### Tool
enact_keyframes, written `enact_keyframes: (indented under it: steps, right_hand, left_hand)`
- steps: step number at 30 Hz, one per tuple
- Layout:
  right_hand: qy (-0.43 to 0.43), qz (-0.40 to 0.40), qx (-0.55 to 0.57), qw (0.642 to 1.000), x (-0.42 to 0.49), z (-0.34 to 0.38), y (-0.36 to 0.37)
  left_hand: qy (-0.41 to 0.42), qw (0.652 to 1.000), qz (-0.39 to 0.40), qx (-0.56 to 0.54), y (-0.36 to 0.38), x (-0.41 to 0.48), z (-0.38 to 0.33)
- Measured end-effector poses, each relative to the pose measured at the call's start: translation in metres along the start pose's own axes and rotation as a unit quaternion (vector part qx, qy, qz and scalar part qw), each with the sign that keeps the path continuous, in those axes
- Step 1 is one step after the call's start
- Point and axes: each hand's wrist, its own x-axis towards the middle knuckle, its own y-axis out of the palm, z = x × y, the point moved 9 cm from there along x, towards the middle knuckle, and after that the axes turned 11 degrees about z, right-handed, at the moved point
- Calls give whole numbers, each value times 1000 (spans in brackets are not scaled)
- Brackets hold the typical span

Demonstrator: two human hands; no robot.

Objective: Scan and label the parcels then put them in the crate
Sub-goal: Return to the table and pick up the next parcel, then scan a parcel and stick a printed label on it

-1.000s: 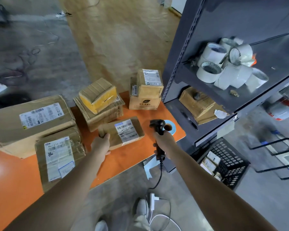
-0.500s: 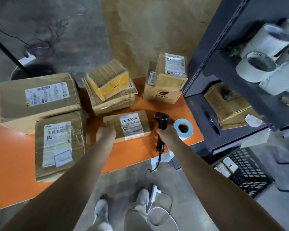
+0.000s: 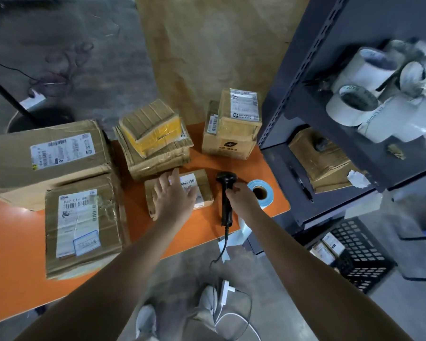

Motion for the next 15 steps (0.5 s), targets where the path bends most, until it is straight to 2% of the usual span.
enact_keyframes:
  steps: [6, 11, 15]
  right_hand:
    - [-37, -48, -2, 998, -24, 3, -32]
    - [-59, -94, -95, 989, -22, -17, -54]
    - [-51, -83, -210, 973, -10, -28, -52]
  left_hand:
    - [86, 995, 34, 33, 27, -6, -51]
    - [142, 982, 54, 111, 50, -7, -83]
    - [163, 974, 73, 140, 67, -6, -94]
